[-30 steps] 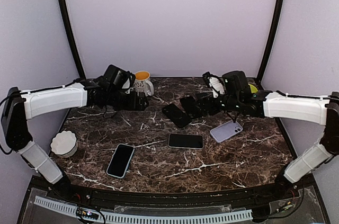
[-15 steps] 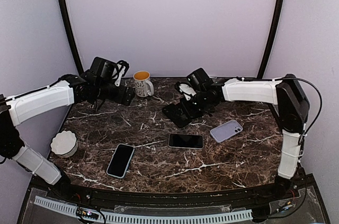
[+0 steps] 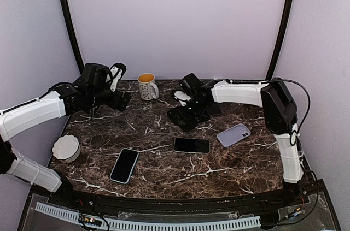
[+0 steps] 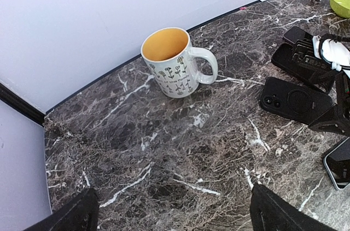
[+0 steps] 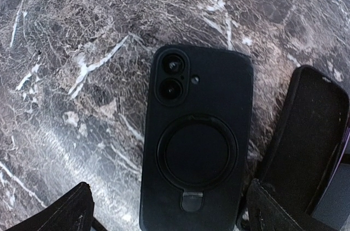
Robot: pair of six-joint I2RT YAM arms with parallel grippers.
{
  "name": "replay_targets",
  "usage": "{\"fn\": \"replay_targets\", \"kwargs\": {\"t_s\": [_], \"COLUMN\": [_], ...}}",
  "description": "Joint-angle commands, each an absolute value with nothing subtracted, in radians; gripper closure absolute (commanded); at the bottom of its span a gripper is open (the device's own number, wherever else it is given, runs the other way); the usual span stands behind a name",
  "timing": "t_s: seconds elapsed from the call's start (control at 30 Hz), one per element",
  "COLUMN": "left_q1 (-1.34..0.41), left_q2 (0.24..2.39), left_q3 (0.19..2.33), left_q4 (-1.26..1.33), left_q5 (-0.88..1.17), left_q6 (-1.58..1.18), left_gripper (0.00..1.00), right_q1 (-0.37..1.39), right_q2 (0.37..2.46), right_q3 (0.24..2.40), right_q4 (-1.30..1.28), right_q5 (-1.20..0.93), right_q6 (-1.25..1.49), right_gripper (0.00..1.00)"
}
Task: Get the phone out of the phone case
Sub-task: Pick up the phone with the phone case at the center of the board.
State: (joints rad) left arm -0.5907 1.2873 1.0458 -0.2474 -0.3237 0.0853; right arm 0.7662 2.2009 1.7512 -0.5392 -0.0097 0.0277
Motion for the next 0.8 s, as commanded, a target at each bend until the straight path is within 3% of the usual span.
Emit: {"fn": "replay_targets", "kwargs": {"t_s": [0.0, 0.77], "left_q1": [-0.586, -0.585], "left_q2": [1.263, 1.275], "left_q3": [1.025, 1.02], "left_q4": [-0.225, -0.225], "left_q5": [-0.34, -0.343], "left_q6": [0.101, 0.101], "left_gripper": [0.02, 0.03], "right_q1": [0.779, 0.767], "right_q2": [2.235, 2.32], "right_q3": [1.796, 1.79], "right_q4": [-0.532, -0.482], "right_q5": [0.049, 0.032], "right_q6": [0.006, -0.031], "right_gripper": [0.01, 0.04]}}
